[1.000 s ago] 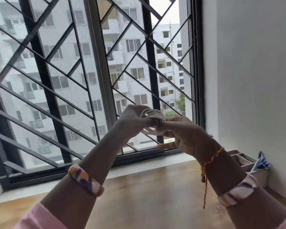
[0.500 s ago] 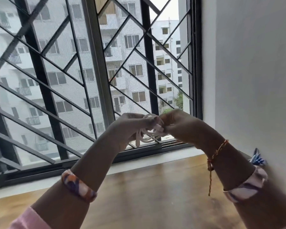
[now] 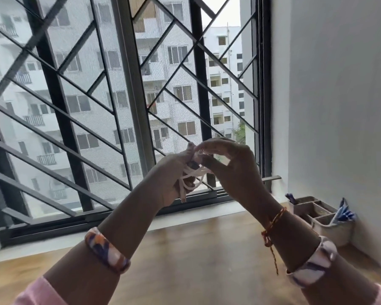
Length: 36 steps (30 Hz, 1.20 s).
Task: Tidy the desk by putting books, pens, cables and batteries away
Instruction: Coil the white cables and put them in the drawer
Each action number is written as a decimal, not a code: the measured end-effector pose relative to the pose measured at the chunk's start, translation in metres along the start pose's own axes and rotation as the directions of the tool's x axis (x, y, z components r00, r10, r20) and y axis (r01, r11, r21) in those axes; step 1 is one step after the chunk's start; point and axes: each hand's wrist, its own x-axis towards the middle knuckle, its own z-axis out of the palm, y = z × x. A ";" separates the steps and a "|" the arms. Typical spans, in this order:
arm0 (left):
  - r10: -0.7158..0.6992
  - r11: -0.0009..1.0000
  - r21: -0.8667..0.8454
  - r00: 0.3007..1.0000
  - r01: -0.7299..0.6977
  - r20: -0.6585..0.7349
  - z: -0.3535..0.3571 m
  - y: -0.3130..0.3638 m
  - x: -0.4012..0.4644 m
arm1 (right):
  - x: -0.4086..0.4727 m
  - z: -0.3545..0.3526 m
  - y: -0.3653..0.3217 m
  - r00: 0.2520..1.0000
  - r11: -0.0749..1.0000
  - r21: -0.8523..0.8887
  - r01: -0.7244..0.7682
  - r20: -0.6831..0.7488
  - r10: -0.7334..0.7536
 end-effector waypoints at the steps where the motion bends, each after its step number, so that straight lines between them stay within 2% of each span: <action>1: 0.027 0.997 0.077 1.000 -0.028 0.010 0.001 0.001 -0.002 | 0.001 0.000 -0.002 0.995 0.993 0.076 -0.092 -0.016 0.094; 3: 0.123 0.947 0.294 0.991 -0.132 0.048 0.005 0.001 -0.006 | 0.003 0.000 -0.005 0.929 0.903 0.256 -0.346 -0.042 0.368; 5: 0.237 0.863 0.440 0.968 -0.248 0.081 0.010 -0.007 -0.005 | 0.006 0.001 -0.006 0.790 0.705 0.424 -0.568 0.040 0.612; 7: 0.380 0.728 0.592 0.922 -0.345 0.070 0.015 -0.018 -0.002 | 0.010 0.005 -0.002 0.672 0.567 0.454 -0.688 0.101 0.734; 8: 0.437 0.635 0.679 0.896 -0.368 0.078 0.017 -0.022 -0.002 | 0.012 0.008 0.000 0.647 0.559 0.434 -0.707 0.077 0.759; 10: 0.495 0.491 0.779 0.861 -0.390 0.119 0.023 -0.028 -0.008 | 0.016 0.017 0.007 0.651 0.619 0.382 -0.687 -0.056 0.757; 11: 0.500 0.490 0.774 0.857 -0.401 0.127 0.022 -0.030 -0.009 | 0.017 0.020 0.010 0.661 0.656 0.348 -0.670 -0.123 0.740; 14: 0.399 0.760 0.521 0.912 -0.388 0.097 0.023 -0.024 -0.016 | 0.019 0.025 0.013 0.709 0.734 0.287 -0.615 -0.205 0.675; 15: 0.380 0.808 0.465 0.923 -0.362 0.057 0.023 -0.022 -0.017 | 0.021 0.025 0.015 0.724 0.750 0.287 -0.596 -0.213 0.656; 16: 0.401 0.805 0.477 0.916 -0.352 0.000 0.022 -0.020 -0.019 | 0.021 0.024 0.015 0.741 0.772 0.281 -0.570 -0.231 0.631; 17: 0.470 0.756 0.545 0.880 -0.363 -0.066 0.021 -0.019 -0.018 | 0.022 0.022 0.016 0.760 0.803 0.259 -0.536 -0.267 0.593; 18: 0.564 0.664 0.653 0.817 -0.363 -0.119 0.020 -0.017 -0.019 | 0.023 0.021 0.017 0.782 0.839 0.223 -0.497 -0.305 0.544; 20: 0.688 0.496 0.795 0.716 -0.348 -0.116 0.019 -0.015 -0.023 | 0.025 0.019 0.017 0.812 0.887 0.172 -0.428 -0.357 0.461; 21: 0.689 0.459 0.821 0.720 -0.341 -0.086 0.018 -0.014 -0.023 | 0.025 0.018 0.016 0.820 0.905 0.160 -0.395 -0.383 0.425; 24: 0.610 0.452 0.835 0.791 -0.315 -0.031 0.017 -0.011 -0.022 | 0.024 0.014 0.012 0.852 0.960 0.064 -0.271 -0.449 0.270; 27: 0.572 0.465 0.836 0.819 -0.291 -0.033 0.013 -0.007 -0.022 | 0.018 0.011 0.003 0.905 0.989 0.048 -0.143 -0.399 0.150; 30: 0.642 0.417 0.873 0.762 -0.253 -0.086 0.015 -0.007 -0.024 | 0.012 0.011 -0.003 0.928 0.978 0.157 -0.135 -0.325 0.181; 33: 0.720 0.336 0.932 0.675 -0.137 -0.160 0.024 -0.009 -0.027 | 0.010 0.011 -0.007 0.919 0.897 0.381 -0.223 -0.225 0.324; 34: 0.730 0.312 0.944 0.663 -0.104 -0.168 0.027 -0.009 -0.027 | 0.011 0.011 -0.007 0.903 0.851 0.456 -0.261 -0.198 0.382; 36: 0.707 0.287 0.956 0.686 -0.060 -0.169 0.033 -0.008 -0.028 | 0.011 0.011 -0.008 0.850 0.756 0.563 -0.335 -0.166 0.500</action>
